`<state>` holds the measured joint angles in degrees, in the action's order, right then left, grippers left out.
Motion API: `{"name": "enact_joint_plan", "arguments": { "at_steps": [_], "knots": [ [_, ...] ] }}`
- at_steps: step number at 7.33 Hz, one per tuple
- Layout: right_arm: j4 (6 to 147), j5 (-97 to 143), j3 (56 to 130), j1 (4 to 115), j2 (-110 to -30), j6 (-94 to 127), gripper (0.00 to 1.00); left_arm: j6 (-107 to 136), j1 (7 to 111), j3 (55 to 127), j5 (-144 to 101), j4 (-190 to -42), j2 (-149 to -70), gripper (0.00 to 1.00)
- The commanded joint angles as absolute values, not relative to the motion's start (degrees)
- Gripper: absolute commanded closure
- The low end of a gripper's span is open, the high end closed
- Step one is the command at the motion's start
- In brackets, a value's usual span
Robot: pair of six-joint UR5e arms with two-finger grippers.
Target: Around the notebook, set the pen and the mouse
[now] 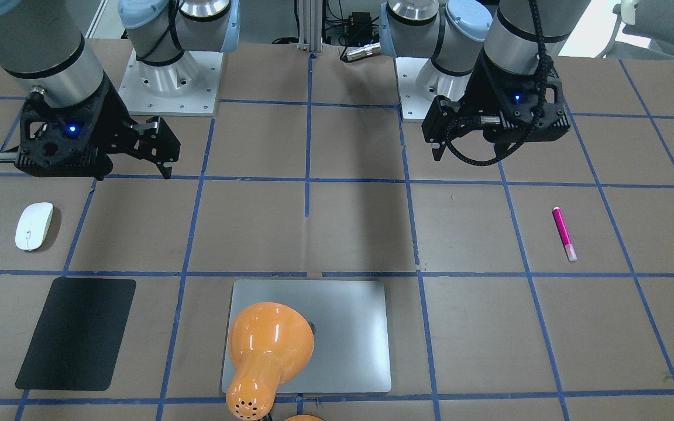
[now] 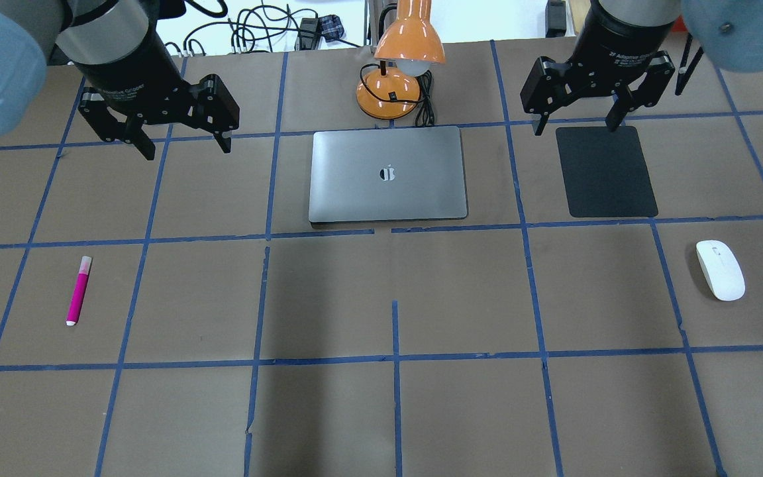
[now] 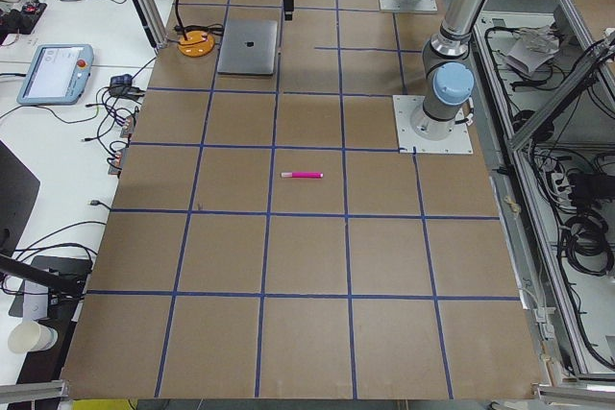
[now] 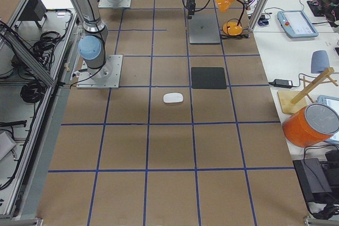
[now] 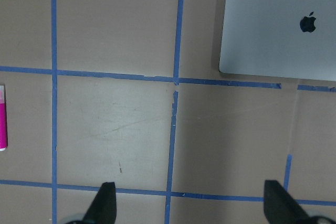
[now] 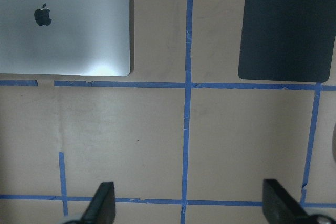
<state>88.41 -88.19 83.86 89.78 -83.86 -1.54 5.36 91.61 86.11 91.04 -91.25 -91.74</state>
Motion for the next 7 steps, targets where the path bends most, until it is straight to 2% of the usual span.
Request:
{"name": "enact_joint_plan", "arguments": {
  "at_steps": [1, 5, 7],
  "knots": [
    [88.4, -88.1, 83.9, 89.7, -83.8, -1.4, 0.0, 5.3, 91.6, 86.0, 91.1, -91.2, -91.5, 0.0],
    [88.5, -88.1, 84.3, 89.7, -83.7, -2.3, 0.0, 4.8, 91.0, 86.6, 91.4, -91.6, -90.9, 0.0],
    [88.0, -90.5, 86.1, 84.3, -83.1, -11.4, 0.0, -2.3, 83.5, 88.9, 93.5, -92.9, -89.9, 0.0]
  ]
}}
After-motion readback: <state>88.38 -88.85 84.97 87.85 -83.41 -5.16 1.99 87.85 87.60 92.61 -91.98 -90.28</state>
